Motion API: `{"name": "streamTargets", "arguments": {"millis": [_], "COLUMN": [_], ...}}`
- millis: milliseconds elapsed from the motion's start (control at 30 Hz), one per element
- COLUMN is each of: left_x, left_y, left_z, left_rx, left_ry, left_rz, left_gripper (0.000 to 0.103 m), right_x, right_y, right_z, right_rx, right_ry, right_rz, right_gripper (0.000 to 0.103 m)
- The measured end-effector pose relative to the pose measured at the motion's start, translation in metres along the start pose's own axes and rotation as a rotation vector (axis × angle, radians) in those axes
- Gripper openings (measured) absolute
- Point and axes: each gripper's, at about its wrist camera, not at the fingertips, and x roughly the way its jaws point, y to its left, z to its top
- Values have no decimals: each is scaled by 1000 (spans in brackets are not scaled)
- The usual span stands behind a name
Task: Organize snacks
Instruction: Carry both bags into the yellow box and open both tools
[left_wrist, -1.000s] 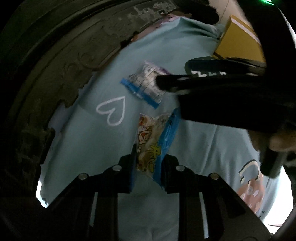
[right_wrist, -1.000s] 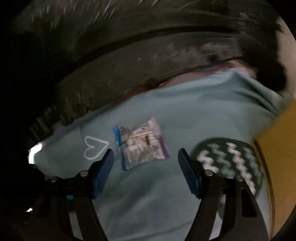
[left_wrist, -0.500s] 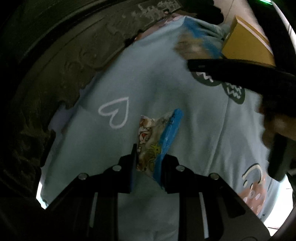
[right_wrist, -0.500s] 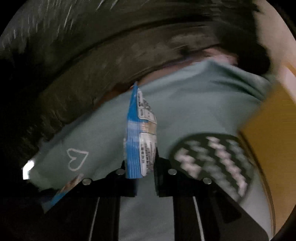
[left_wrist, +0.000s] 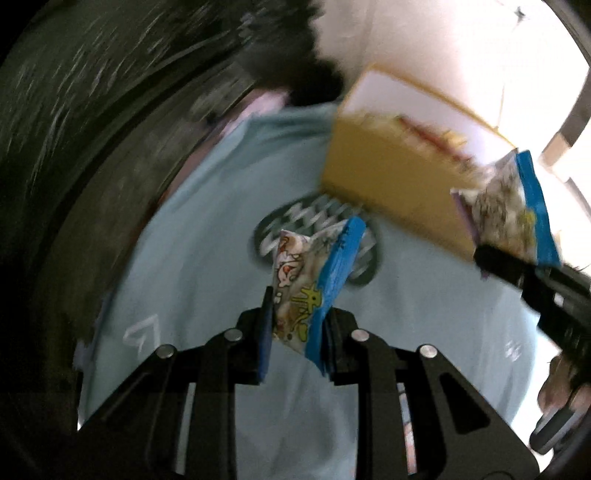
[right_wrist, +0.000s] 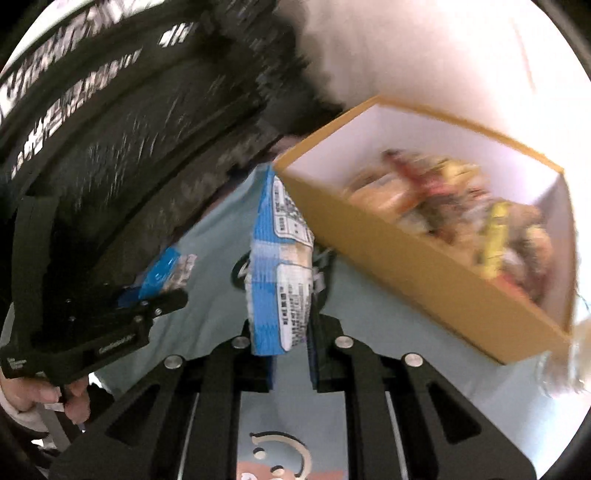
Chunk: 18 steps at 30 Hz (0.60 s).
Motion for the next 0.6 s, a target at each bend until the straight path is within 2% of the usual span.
{"name": "streamTargets", "arguments": {"millis": [167,267,433,567,600], "left_x": [-7,-5,22,47,55], "left_y": [-45,-71,-107,-118,-122], "left_z": [65,100,149,162,165], "left_rx": [53,94,163,191,197], "left_ry": [-90,-121,-122,-94,-80], "left_rz": [-67,-90,-79,-62,-57], "left_gripper": [22,23,23,25,30], "right_x": [-33,-39,-32,-20,-17], "right_y": [-34,-49,-70,-92,-96], "right_z": [29,48,67,71,72], "right_rx": [108,143,188,235,252], "right_ry": [-129,-176,-180,-153,-146], "right_rz": [-14,-54,-129,-198,-216], "right_gripper": [13,13,13,16,18]}}
